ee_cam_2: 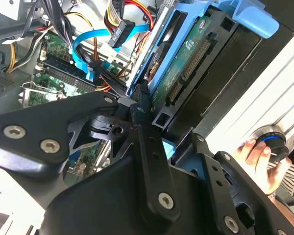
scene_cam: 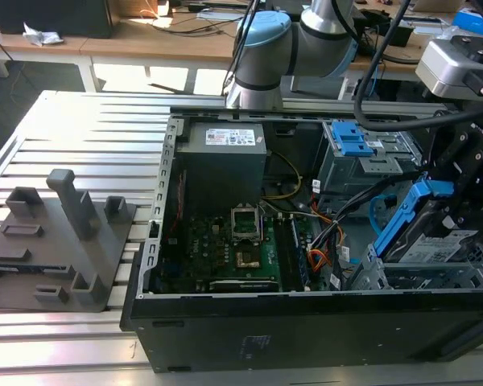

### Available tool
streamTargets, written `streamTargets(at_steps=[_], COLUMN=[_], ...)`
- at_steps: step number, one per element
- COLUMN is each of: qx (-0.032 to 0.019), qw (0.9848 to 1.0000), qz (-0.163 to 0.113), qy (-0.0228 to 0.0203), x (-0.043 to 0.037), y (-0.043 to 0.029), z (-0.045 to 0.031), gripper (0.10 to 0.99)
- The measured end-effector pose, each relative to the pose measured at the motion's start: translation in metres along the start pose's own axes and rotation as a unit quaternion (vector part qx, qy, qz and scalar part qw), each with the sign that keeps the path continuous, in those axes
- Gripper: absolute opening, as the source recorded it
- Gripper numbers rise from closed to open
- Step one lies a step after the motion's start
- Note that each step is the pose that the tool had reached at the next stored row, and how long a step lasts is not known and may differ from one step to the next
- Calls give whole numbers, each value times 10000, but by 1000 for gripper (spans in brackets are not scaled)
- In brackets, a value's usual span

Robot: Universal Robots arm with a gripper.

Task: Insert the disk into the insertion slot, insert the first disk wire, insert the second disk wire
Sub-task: 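Insert the disk into the insertion slot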

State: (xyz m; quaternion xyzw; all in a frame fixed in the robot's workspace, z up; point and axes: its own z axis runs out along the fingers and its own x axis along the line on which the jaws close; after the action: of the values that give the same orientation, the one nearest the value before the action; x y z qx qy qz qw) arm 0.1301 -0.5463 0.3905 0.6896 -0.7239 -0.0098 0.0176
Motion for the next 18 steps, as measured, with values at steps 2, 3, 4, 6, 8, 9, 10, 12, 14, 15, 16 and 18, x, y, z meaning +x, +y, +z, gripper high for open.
streamTargets(at_steps=[2, 3, 4, 6, 8, 9, 10, 12, 14, 15, 16, 18], qx=[0, 0, 0, 0, 0, 0, 0, 0, 0, 0, 0, 0], qw=[10000, 10000, 10000, 10000, 10000, 10000, 10000, 10000, 10000, 10000, 10000, 10000], qz=[0, 0, 0, 0, 0, 0, 0, 0, 0, 0, 0, 0], qy=[0, -1, 0, 0, -1, 0, 0, 0, 0, -1, 0, 0], x=[1, 0, 1, 1, 0, 0, 1, 0, 0, 0, 1, 0], y=[0, 0, 0, 0, 0, 0, 0, 0, 0, 0, 0, 0], z=[1, 2, 2, 4, 5, 4, 5, 6, 6, 7, 7, 8], gripper=[373, 373, 373, 447, 447, 447, 447, 431, 306, 243, 184, 122])
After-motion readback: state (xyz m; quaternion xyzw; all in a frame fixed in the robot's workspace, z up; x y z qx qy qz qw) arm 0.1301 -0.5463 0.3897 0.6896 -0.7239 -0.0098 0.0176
